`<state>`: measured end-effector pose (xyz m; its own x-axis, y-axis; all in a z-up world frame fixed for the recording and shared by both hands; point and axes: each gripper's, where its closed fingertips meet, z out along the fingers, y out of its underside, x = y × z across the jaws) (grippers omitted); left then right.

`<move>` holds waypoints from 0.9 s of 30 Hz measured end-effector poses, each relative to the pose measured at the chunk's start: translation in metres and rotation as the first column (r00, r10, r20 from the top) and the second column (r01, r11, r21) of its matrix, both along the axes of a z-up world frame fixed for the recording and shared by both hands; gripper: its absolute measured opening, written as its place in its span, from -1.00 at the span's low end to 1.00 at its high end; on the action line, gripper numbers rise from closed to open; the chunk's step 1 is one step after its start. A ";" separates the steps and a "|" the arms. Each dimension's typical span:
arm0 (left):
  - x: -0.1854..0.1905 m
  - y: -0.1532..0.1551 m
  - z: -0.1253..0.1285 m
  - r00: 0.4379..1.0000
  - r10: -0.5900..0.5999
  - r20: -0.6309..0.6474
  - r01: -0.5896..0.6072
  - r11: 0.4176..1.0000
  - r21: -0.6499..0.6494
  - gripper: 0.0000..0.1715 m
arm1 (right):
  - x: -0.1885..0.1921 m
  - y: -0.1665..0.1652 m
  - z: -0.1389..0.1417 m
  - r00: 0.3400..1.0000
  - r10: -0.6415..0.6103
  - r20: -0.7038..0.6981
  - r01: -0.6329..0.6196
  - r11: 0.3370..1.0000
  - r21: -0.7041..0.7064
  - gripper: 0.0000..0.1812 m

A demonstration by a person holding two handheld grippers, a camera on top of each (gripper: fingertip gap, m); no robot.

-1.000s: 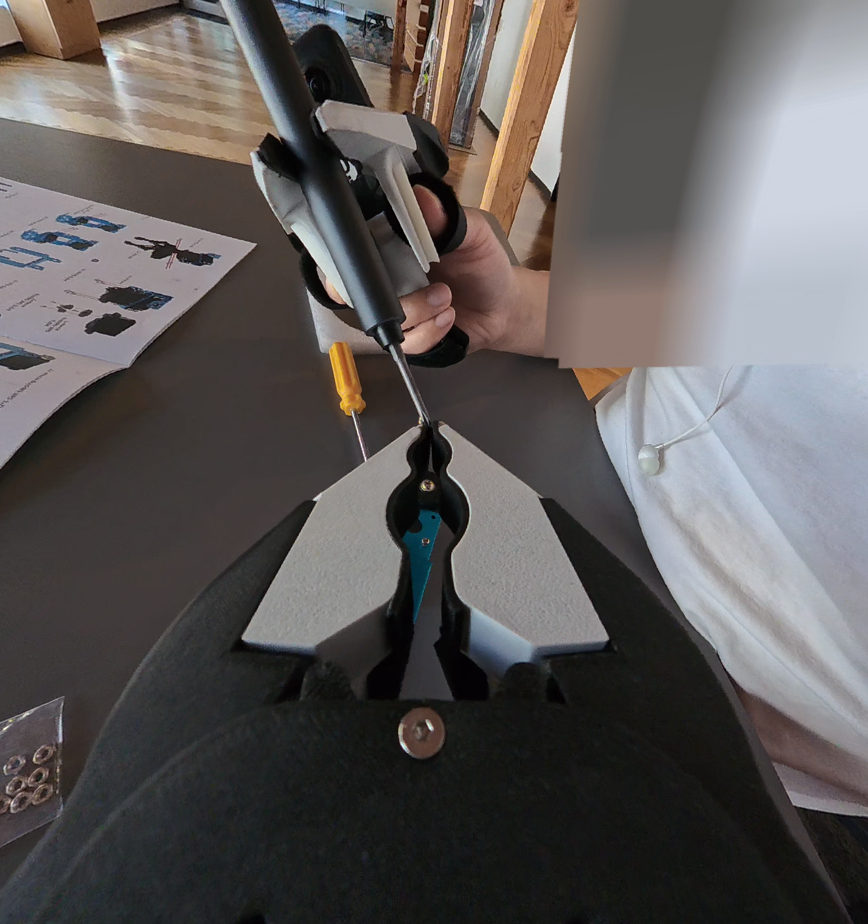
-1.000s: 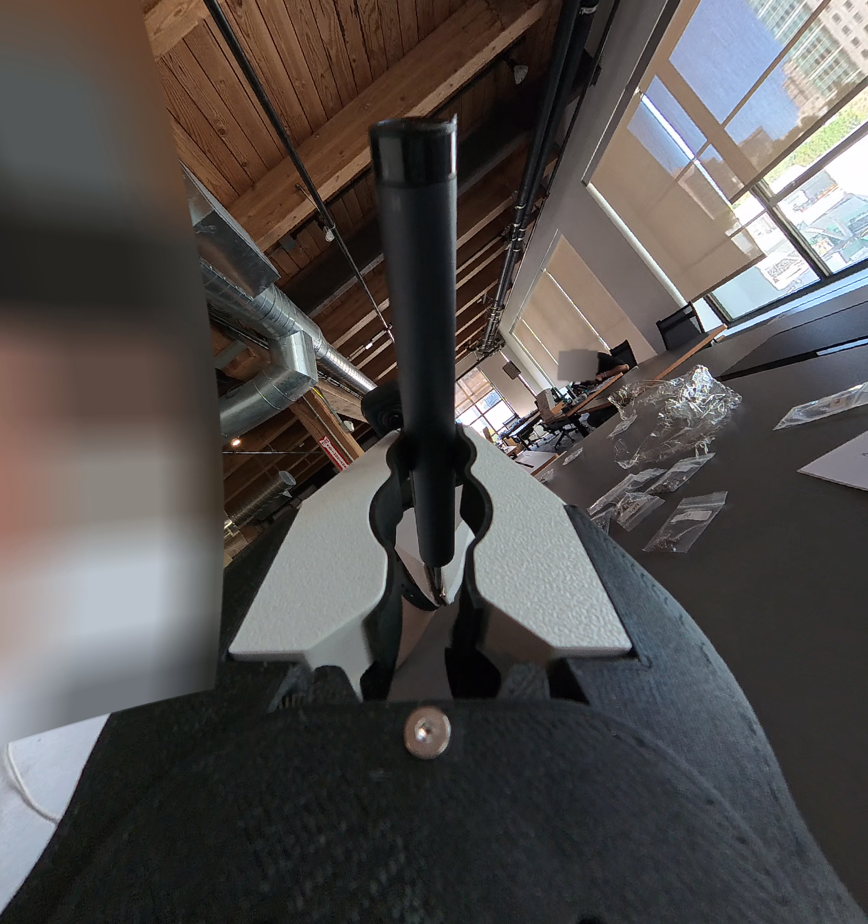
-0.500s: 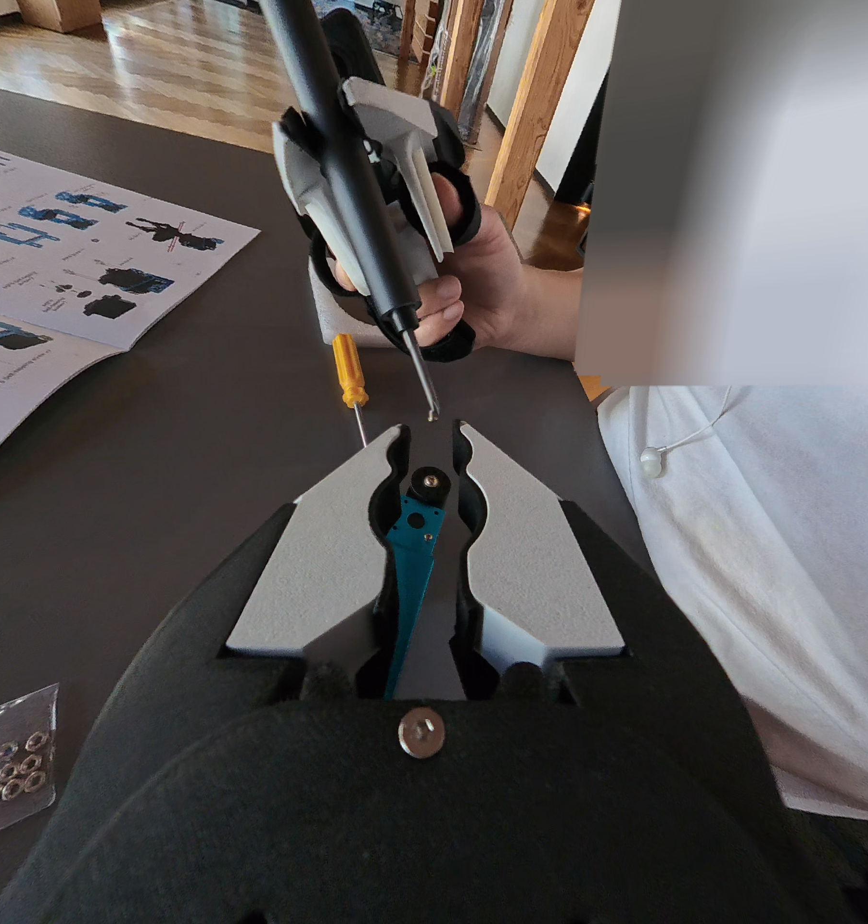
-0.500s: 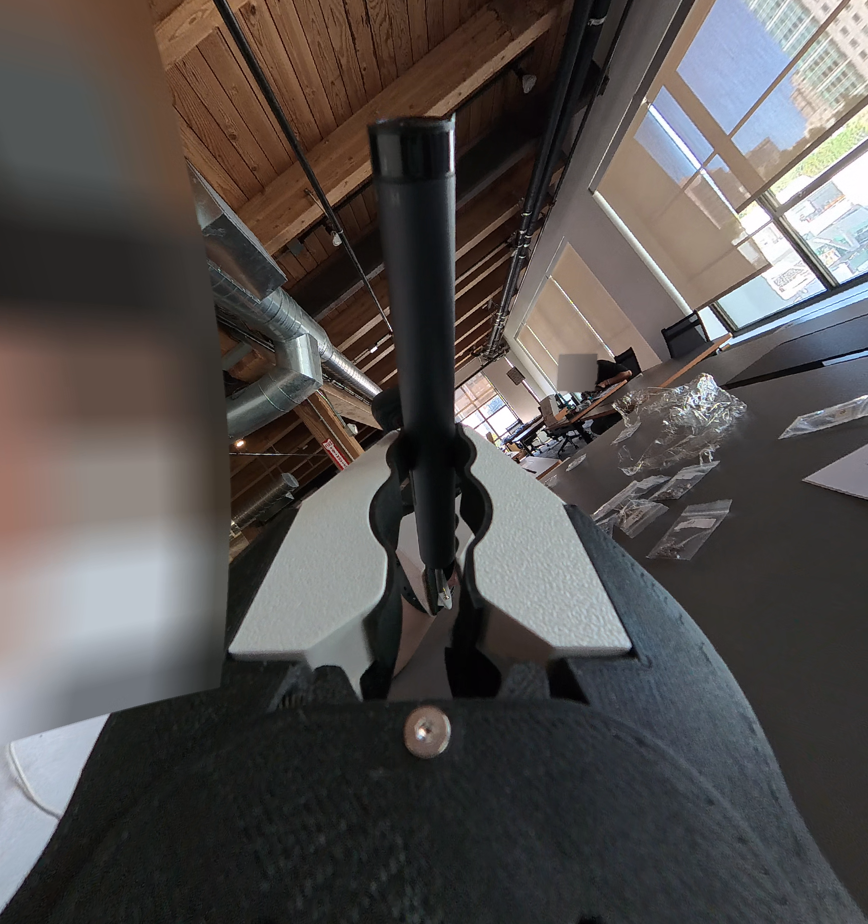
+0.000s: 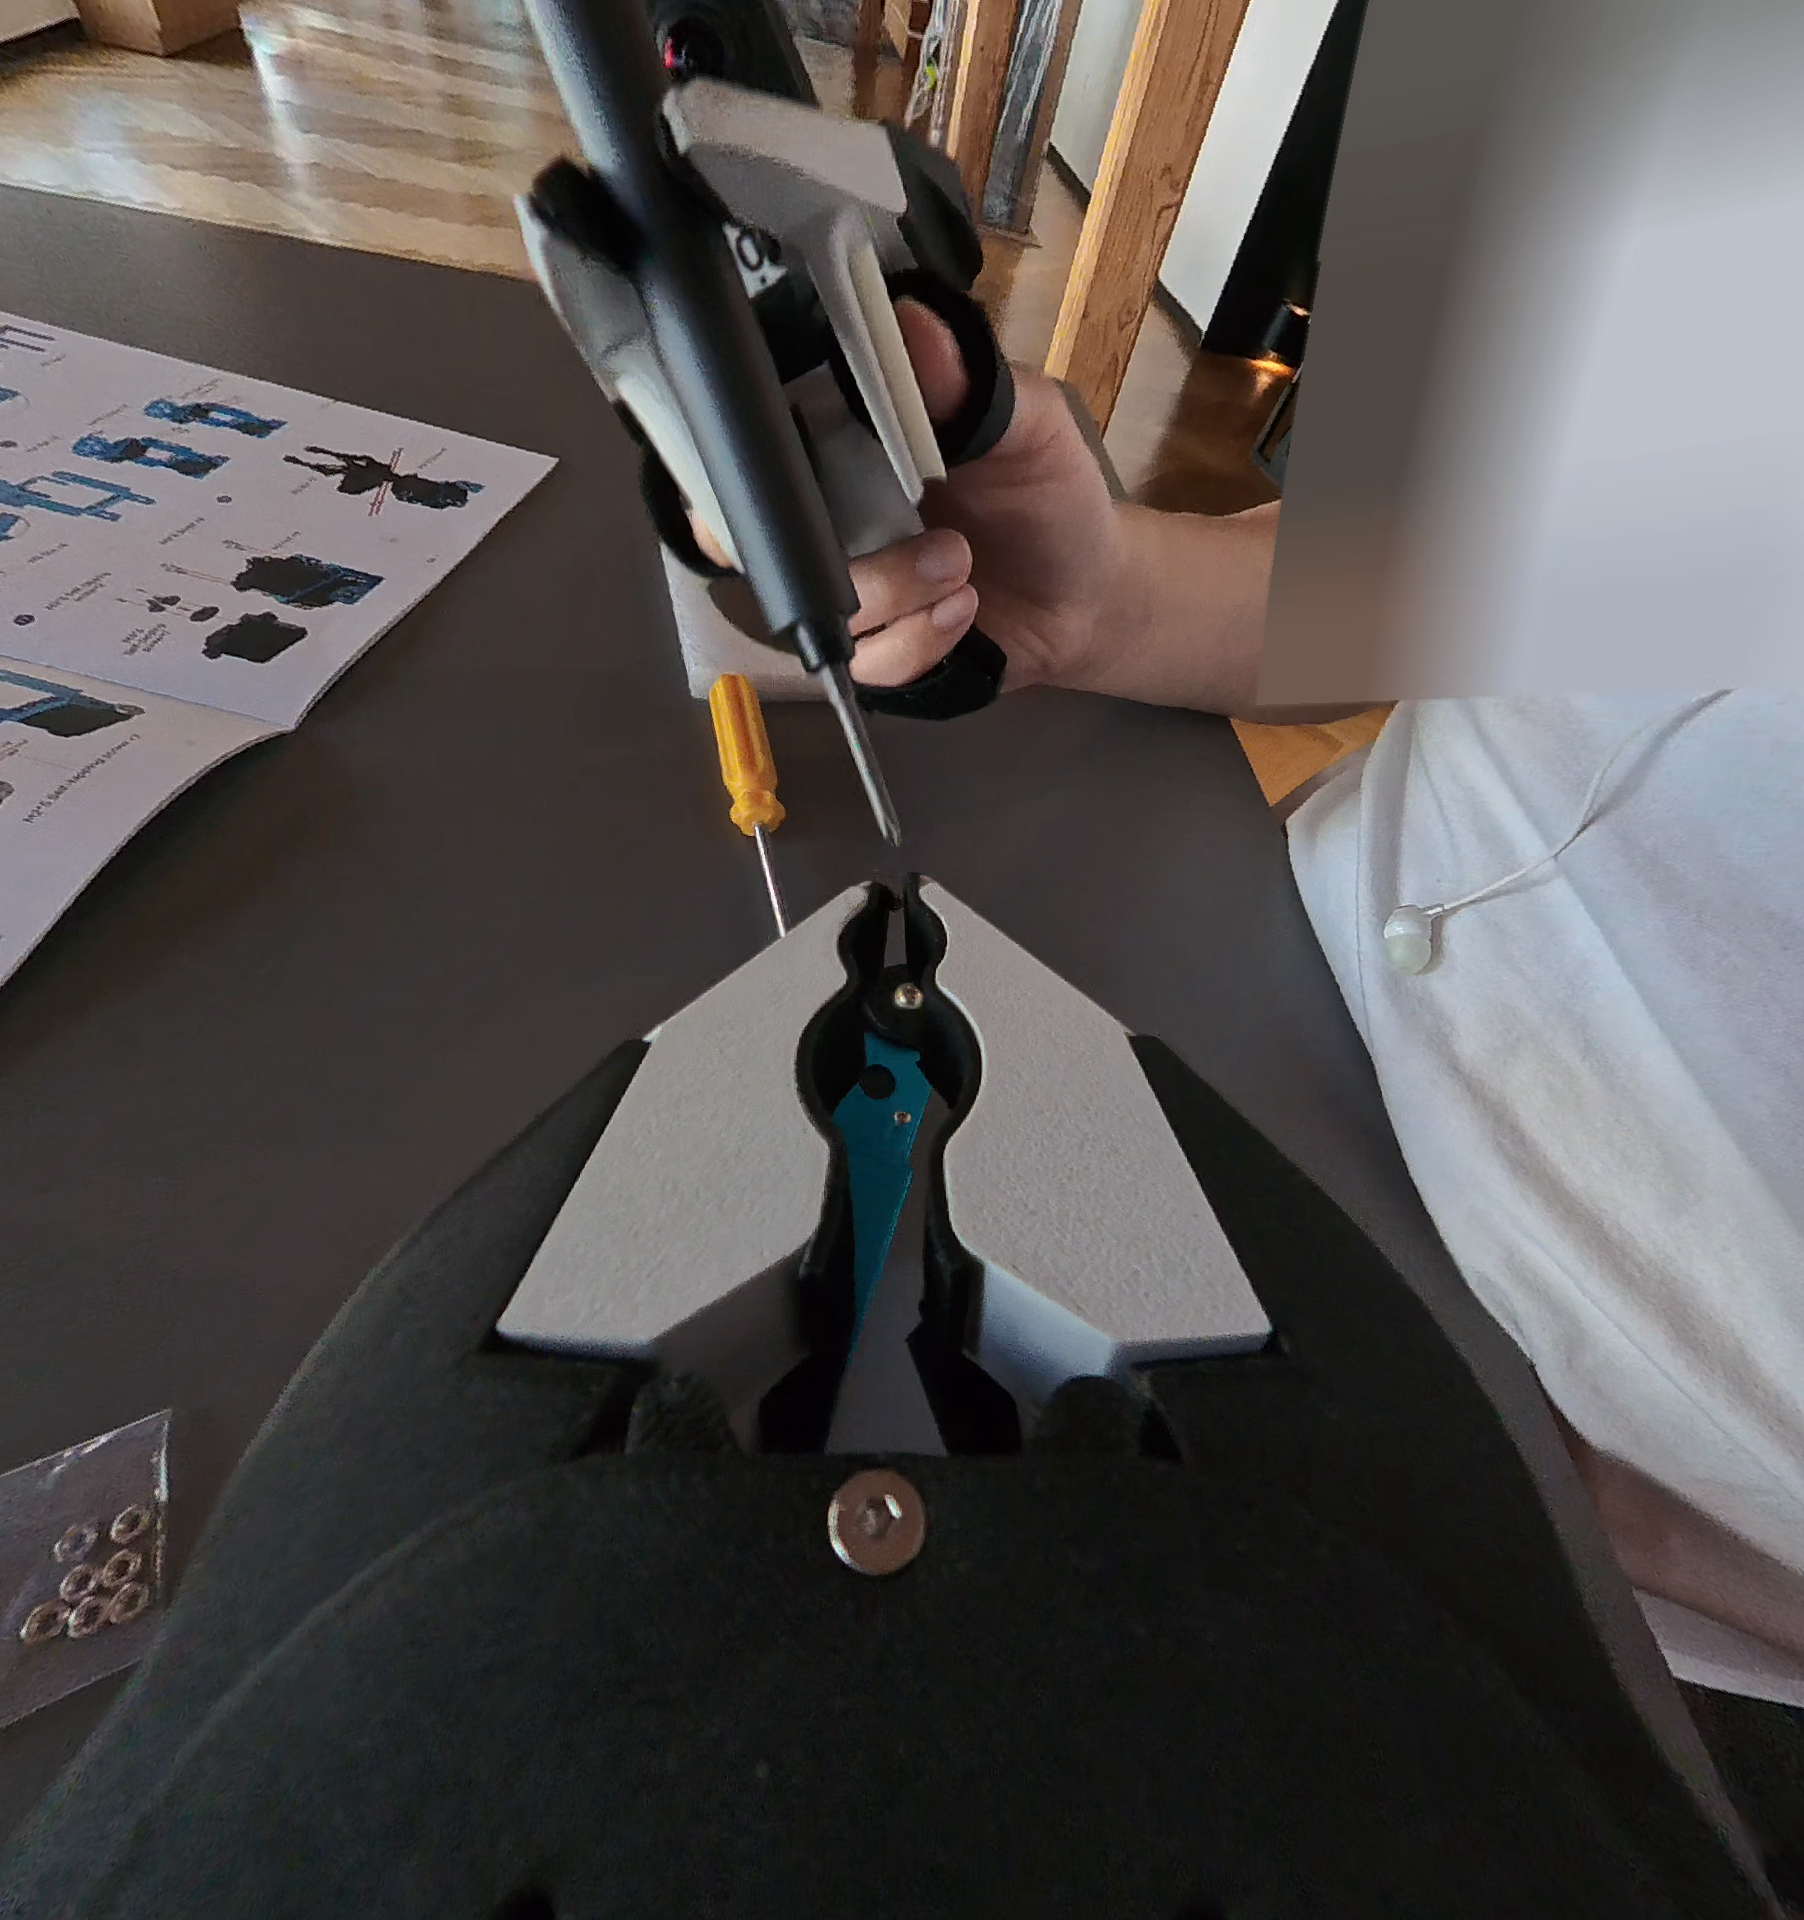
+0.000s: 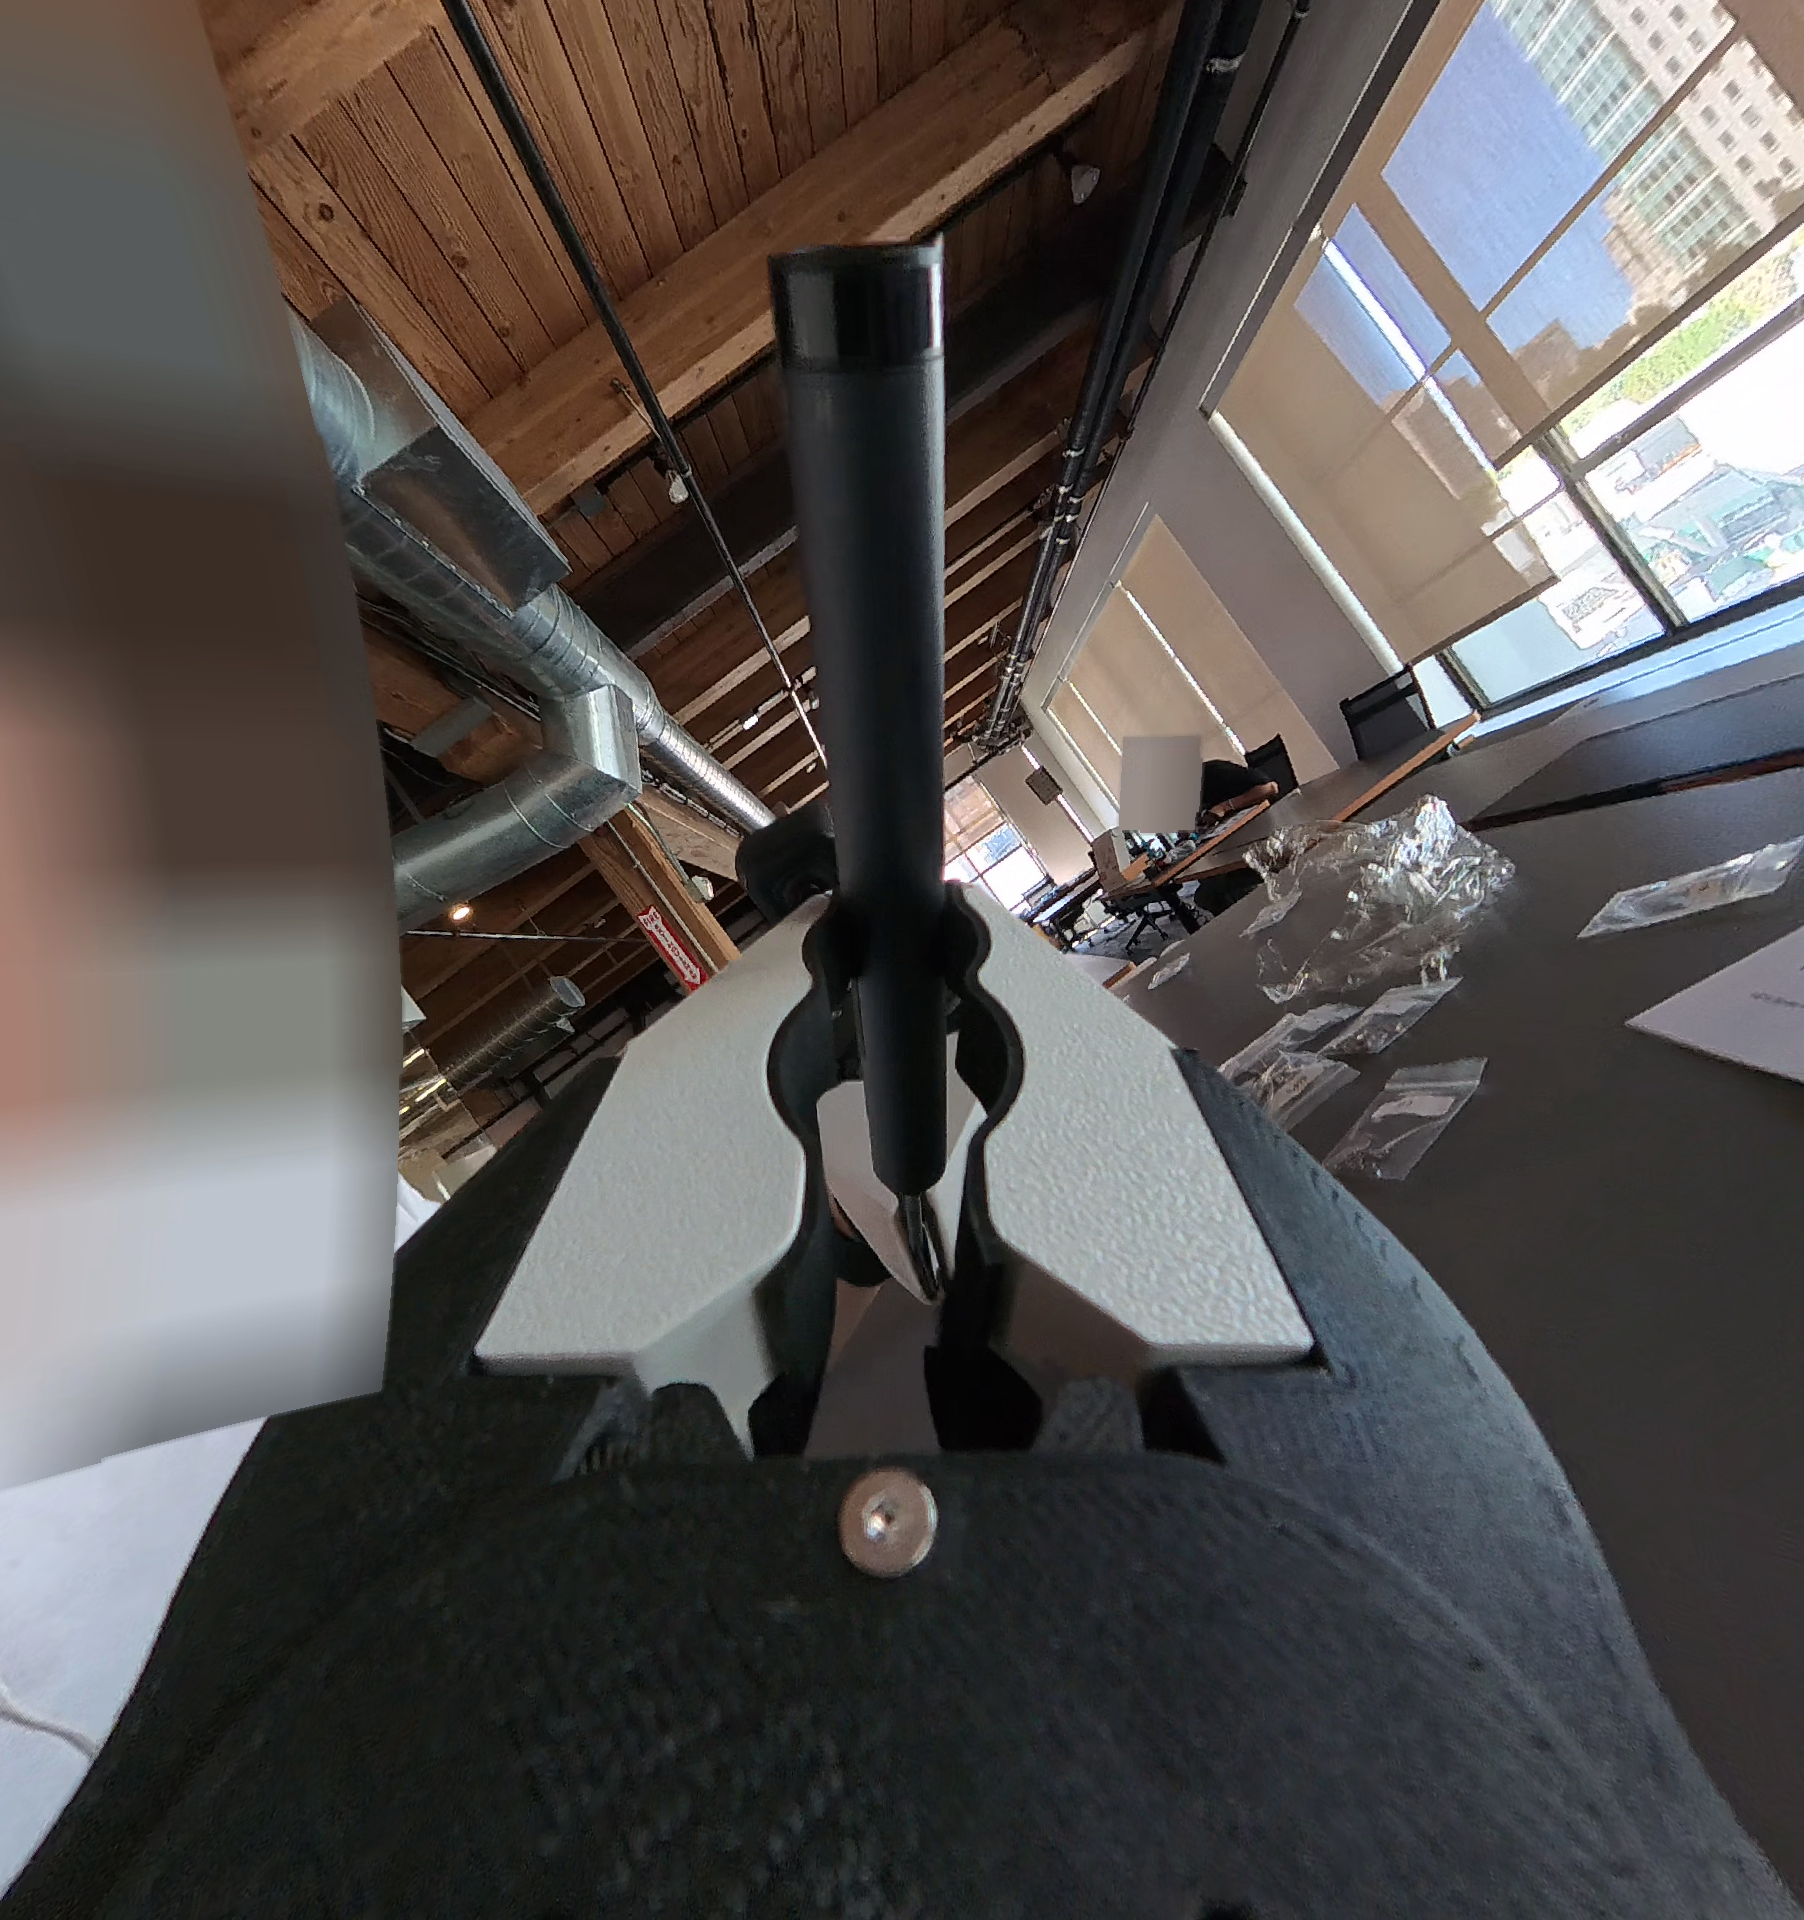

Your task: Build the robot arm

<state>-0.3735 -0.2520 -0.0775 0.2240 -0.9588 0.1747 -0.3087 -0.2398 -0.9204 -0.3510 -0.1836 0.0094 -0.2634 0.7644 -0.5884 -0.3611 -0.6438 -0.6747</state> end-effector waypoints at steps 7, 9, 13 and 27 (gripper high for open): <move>-0.015 0.023 0.000 0.990 0.142 0.005 -0.142 0.988 -0.065 -0.98 | 0.002 0.026 0.000 0.945 -0.238 0.226 0.197 0.962 0.188 -0.82; -0.019 0.026 0.007 0.985 0.163 0.058 -0.157 0.983 -0.099 -0.98 | -0.002 0.040 0.001 0.851 -0.376 0.368 0.245 0.902 0.355 -0.81; -0.026 0.029 0.024 0.972 0.179 0.155 -0.163 0.980 -0.111 -0.99 | 0.004 0.087 0.005 0.503 -0.697 0.511 0.261 0.686 0.680 -0.81; -0.036 0.041 0.040 0.924 0.253 0.285 -0.202 0.959 -0.198 -0.99 | 0.005 0.106 -0.004 0.164 -0.887 0.431 0.145 0.454 0.879 -0.82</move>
